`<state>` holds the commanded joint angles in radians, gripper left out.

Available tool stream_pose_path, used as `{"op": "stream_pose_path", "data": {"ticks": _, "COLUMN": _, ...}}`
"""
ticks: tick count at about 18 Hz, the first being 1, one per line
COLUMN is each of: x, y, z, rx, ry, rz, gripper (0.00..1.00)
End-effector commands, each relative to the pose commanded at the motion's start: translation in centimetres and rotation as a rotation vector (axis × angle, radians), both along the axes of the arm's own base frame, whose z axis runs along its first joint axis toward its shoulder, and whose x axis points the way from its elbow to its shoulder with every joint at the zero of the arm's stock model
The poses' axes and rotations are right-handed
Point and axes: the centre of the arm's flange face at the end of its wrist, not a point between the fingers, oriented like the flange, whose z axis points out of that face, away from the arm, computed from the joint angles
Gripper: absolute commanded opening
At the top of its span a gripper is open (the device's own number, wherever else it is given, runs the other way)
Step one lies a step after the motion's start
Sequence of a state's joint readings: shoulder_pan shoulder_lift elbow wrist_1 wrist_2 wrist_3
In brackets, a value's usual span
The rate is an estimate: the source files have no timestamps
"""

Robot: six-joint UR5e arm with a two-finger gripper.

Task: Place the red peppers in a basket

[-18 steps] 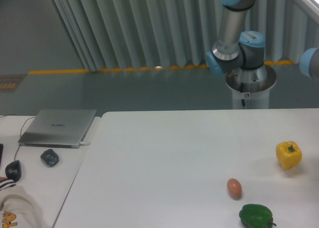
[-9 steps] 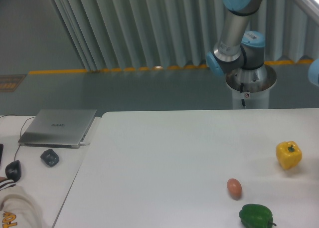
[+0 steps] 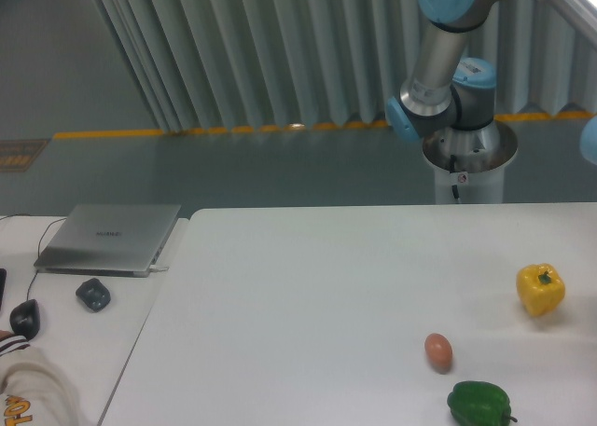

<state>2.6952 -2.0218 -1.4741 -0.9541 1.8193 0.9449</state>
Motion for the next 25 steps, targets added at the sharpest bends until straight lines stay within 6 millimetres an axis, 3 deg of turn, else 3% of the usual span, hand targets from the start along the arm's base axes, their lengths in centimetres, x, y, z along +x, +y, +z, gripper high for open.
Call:
{"op": "stream_pose_path", "data": {"ticks": 4, "x": 0.4, "y": 0.1, "z": 0.2, "rx": -0.002, "ry": -0.001, "rz": -0.009, "gripper": 1.0}}
{"op": "stream_pose_path", "data": {"ticks": 9, "x": 2.9, "y": 1.7, "z": 1.9, "rx": 0.0, "ry": 0.011, "rz": -0.049, "gripper": 1.0}}
{"op": "stream_pose_path", "data": {"ticks": 12, "x": 5.3, "y": 3.4, "z": 1.9, "rx": -0.111, "ry": 0.021, "rz": -0.087, "gripper": 1.0}}
{"op": "stream_pose_path", "data": {"ticks": 14, "x": 8.3, "y": 5.7, "z": 1.2, "rx": -0.215, "ry": 0.013, "rz": -0.189, "gripper": 1.0}}
{"op": "stream_pose_path", "data": {"ticks": 16, "x": 10.7, "y": 7.2, "z": 1.9, "rx": -0.217, "ry": 0.016, "rz": -0.235, "gripper": 1.0}}
{"op": "stream_pose_path", "data": {"ticks": 21, "x": 13.5, "y": 7.4, "z": 4.2, "rx": -0.253, "ry": -0.077, "rz": -0.401, "gripper": 1.0}}
{"op": "stream_pose_path", "data": {"ticks": 23, "x": 14.7, "y": 6.9, "z": 4.9, "rx": -0.291, "ry": -0.157, "rz": -0.544, "gripper": 1.0}}
{"op": "stream_pose_path", "data": {"ticks": 25, "x": 16.2, "y": 7.3, "z": 4.7, "rx": -0.296, "ry": -0.234, "rz": -0.639, "gripper": 1.0}}
